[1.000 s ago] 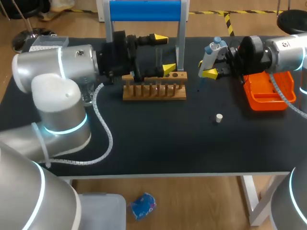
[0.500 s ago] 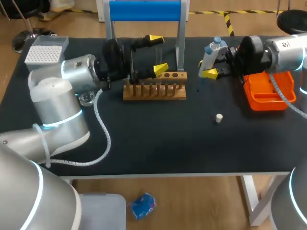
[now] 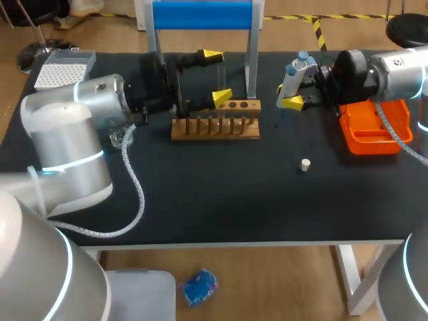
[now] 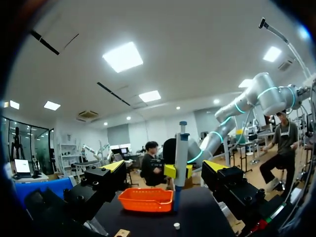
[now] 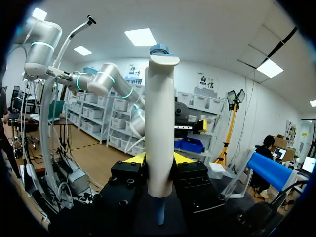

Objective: Invert the test tube, pick up the pipette, mount the tip to pipette, aspirate from beaker and dispense into the tube, eject the tip, return the pipette, and cap with the stopper.

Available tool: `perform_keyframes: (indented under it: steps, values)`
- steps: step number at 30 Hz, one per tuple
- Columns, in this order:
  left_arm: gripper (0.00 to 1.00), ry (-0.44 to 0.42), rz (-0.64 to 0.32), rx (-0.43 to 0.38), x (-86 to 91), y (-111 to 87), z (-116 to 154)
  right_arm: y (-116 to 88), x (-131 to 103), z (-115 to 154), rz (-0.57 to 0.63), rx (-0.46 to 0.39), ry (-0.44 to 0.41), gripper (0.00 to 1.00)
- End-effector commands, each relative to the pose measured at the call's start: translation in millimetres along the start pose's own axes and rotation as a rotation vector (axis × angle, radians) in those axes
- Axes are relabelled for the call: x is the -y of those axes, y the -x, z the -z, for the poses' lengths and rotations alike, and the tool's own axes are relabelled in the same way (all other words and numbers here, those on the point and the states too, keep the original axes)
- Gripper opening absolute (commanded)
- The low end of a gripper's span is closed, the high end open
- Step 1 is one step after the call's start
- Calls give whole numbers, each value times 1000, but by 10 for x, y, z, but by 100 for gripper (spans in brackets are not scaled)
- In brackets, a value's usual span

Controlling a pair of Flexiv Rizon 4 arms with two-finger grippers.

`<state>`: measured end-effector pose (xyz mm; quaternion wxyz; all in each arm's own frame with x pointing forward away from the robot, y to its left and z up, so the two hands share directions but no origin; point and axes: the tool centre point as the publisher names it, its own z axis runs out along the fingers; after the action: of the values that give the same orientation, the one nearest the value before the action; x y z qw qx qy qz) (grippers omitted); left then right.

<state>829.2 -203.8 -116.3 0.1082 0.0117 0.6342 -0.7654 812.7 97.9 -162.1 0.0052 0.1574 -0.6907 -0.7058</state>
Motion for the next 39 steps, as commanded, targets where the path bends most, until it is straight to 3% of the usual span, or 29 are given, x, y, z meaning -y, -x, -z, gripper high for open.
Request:
perform_keyframes:
  steps: [1,24,39]
  values:
    - [100,33,3,22,-36,-29,-45,-6,-5,4,1,0,-1,0]
    - [100,166,54,46,-112,-106,-178,41,290,-594,-24,-34,26,0]
    - [100,206,94,52,-259,-122,-214,86,338,-776,-63,-22,27,0]
